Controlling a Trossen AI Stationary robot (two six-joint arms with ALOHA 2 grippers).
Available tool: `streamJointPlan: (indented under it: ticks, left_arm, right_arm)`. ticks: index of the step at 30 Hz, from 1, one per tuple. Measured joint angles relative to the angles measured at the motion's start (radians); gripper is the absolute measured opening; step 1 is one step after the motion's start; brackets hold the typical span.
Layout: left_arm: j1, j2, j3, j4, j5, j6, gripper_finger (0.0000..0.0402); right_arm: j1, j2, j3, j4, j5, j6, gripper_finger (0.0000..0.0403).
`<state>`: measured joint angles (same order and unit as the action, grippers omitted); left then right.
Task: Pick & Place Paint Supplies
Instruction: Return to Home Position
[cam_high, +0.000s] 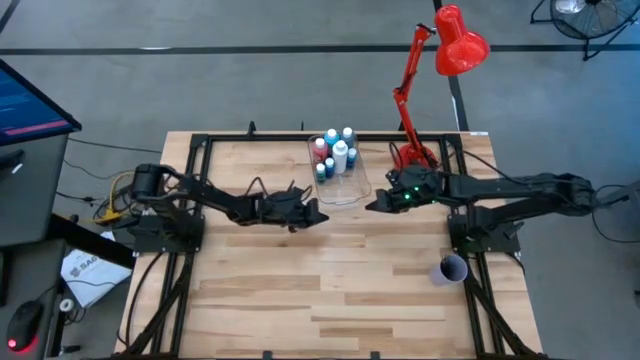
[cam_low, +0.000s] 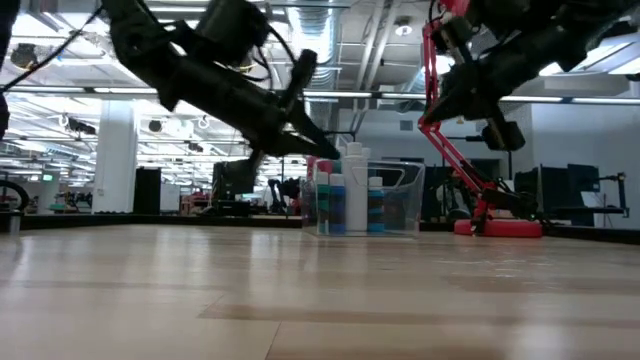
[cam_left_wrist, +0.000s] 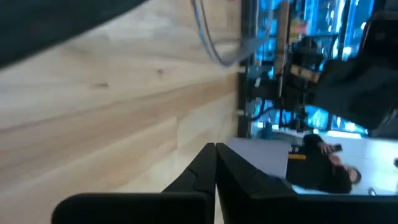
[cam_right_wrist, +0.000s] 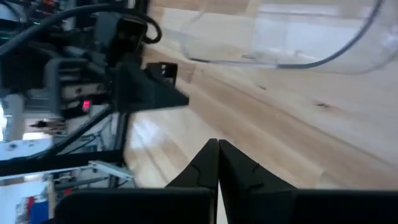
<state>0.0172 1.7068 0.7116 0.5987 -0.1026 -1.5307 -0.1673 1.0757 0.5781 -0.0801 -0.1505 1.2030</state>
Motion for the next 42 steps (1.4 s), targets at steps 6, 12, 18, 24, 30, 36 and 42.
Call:
streamJointPlan:
  ticks: [6,12,18,24,30,36,42]
  left_arm:
    - [0.06,0.097,0.076,0.001,0.047,0.019,0.0]
    - [0.115,0.117,0.092,-0.023,0.11,0.03,0.0]
    - [0.157,0.118,0.091,-0.048,0.132,0.037,0.0]
    - [0.202,0.118,0.091,-0.058,0.126,0.059,0.0]
    - [0.243,0.118,0.09,-0.062,0.168,0.092,0.0]
    - [0.275,0.115,0.068,-0.054,0.198,0.096,0.0]
    - [0.286,0.113,0.047,-0.059,0.184,0.095,0.0]
  right_arm:
    - [0.002,0.047,-0.002,0.084,-0.009,-0.005,0.0]
    - [0.002,0.056,-0.001,0.097,-0.028,-0.029,0.0]
    - [0.01,0.056,-0.001,0.093,-0.036,-0.034,0.0]
    - [0.01,0.056,-0.001,0.09,-0.036,-0.035,0.0]
    - [0.01,0.056,-0.001,0.088,-0.039,-0.035,0.0]
    - [0.009,0.056,-0.001,0.088,-0.039,-0.034,0.0]
    - [0.009,0.056,0.0,0.088,-0.039,-0.034,0.0]
